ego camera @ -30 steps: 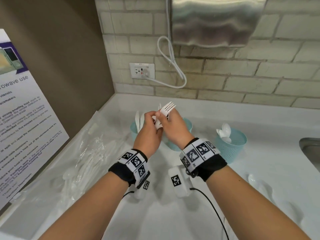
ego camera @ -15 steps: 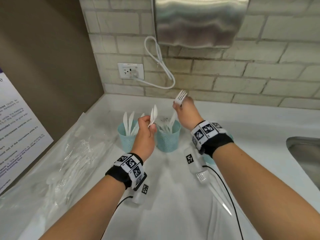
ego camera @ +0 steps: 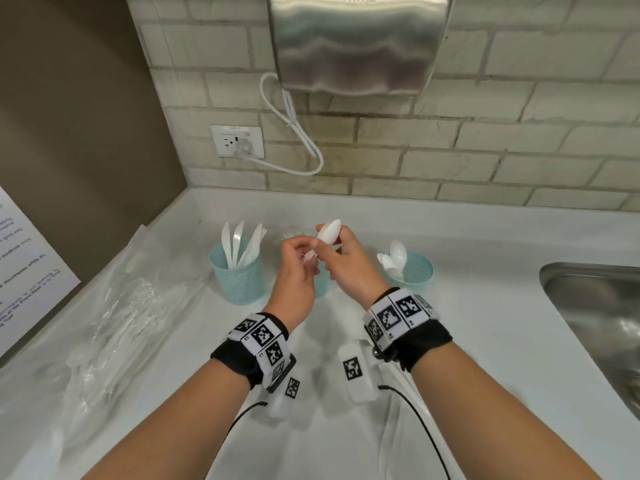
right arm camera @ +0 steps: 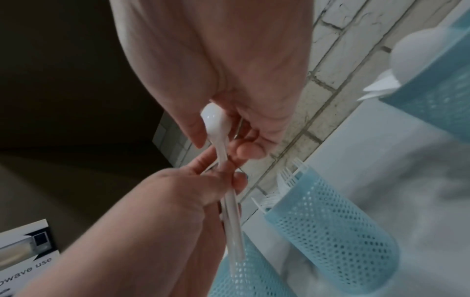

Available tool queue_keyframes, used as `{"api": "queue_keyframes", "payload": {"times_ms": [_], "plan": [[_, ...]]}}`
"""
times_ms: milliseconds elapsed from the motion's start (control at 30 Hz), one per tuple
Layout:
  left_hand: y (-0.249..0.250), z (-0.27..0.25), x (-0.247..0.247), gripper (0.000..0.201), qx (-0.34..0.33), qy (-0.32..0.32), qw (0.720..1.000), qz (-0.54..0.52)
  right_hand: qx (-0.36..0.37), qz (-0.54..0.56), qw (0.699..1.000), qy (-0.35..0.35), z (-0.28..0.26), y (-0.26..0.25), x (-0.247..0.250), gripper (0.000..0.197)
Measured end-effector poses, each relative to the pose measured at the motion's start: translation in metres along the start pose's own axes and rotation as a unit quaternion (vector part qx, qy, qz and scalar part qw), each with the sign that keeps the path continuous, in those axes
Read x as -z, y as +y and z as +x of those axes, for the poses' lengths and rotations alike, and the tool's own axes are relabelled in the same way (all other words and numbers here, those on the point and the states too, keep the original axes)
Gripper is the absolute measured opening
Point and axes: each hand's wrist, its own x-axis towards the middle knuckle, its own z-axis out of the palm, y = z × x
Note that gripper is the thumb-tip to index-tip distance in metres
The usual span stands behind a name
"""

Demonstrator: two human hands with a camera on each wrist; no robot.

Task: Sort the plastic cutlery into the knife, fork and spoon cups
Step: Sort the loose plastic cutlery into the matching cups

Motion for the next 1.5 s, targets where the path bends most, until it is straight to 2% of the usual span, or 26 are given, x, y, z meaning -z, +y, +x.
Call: {"api": "queue_keyframes", "payload": {"times_ms": [100, 200, 300, 500, 600, 667, 767, 867, 967, 1067, 1133, 1267, 1333, 1400, 1500], "plan": [[0.012, -0.004, -0.016, 0.035, 0.025, -0.028, 0.999, -0.032, -0.017, 0.041, 0.998, 0.053, -0.013, 0.0, 0.017, 0.024], [0.024, -0.01, -0.033, 0.026, 0.068, -0.085, 0.994, -0.028, -0.017, 0.039, 0.995, 0.088, -0.023, -0.002, 0.042, 0.019], [0.028, -0.015, -0.047, 0.009, 0.105, -0.115, 0.987, 0.028, 0.021, -0.012, 0.992, 0.126, -0.026, -0.013, 0.077, 0.019], [0.024, -0.027, -0.049, 0.016, 0.144, -0.097, 0.976, 0.133, 0.128, -0.151, 0.954, 0.223, -0.011, -0.028, 0.141, 0.024], [0.02, -0.037, -0.051, 0.011, 0.209, -0.135, 0.954, 0.166, 0.064, -0.197, 0.958, 0.2, 0.001, -0.011, 0.144, 0.03], [0.019, -0.046, -0.054, 0.018, 0.256, -0.186, 0.923, 0.22, 0.001, -0.204, 0.964, 0.169, 0.006, 0.006, 0.139, 0.031], [0.021, -0.059, -0.061, 0.03, 0.286, -0.247, 0.875, 0.304, -0.075, -0.201, 0.968, 0.133, 0.003, 0.029, 0.135, 0.032], [0.021, -0.071, -0.069, 0.041, 0.309, -0.286, 0.843, 0.336, -0.097, -0.163, 0.976, 0.11, -0.01, 0.04, 0.138, 0.04], [0.015, -0.079, -0.08, 0.057, 0.322, -0.301, 0.82, 0.365, -0.073, -0.168, 0.974, 0.13, -0.033, 0.044, 0.145, 0.044], [0.016, -0.081, -0.094, 0.062, 0.313, -0.296, 0.811, 0.396, -0.068, -0.198, 0.967, 0.146, -0.059, 0.05, 0.158, 0.033], [0.019, -0.081, -0.103, 0.06, 0.304, -0.292, 0.806, 0.415, -0.105, -0.234, 0.958, 0.13, -0.08, 0.054, 0.169, 0.023], [0.025, -0.081, -0.114, 0.048, 0.314, -0.288, 0.807, 0.409, -0.23, -0.333, 0.911, 0.077, -0.121, 0.063, 0.193, 0.032], [0.027, -0.082, -0.115, 0.043, 0.332, -0.28, 0.815, 0.384, -0.296, -0.374, 0.876, 0.068, -0.14, 0.075, 0.207, 0.036], [0.028, -0.082, -0.114, 0.042, 0.342, -0.281, 0.817, 0.369, -0.362, -0.397, 0.842, 0.046, -0.161, 0.086, 0.213, 0.049], [0.027, -0.084, -0.115, 0.04, 0.355, -0.276, 0.832, 0.325, -0.415, -0.388, 0.823, 0.008, -0.183, 0.099, 0.211, 0.051]]}}
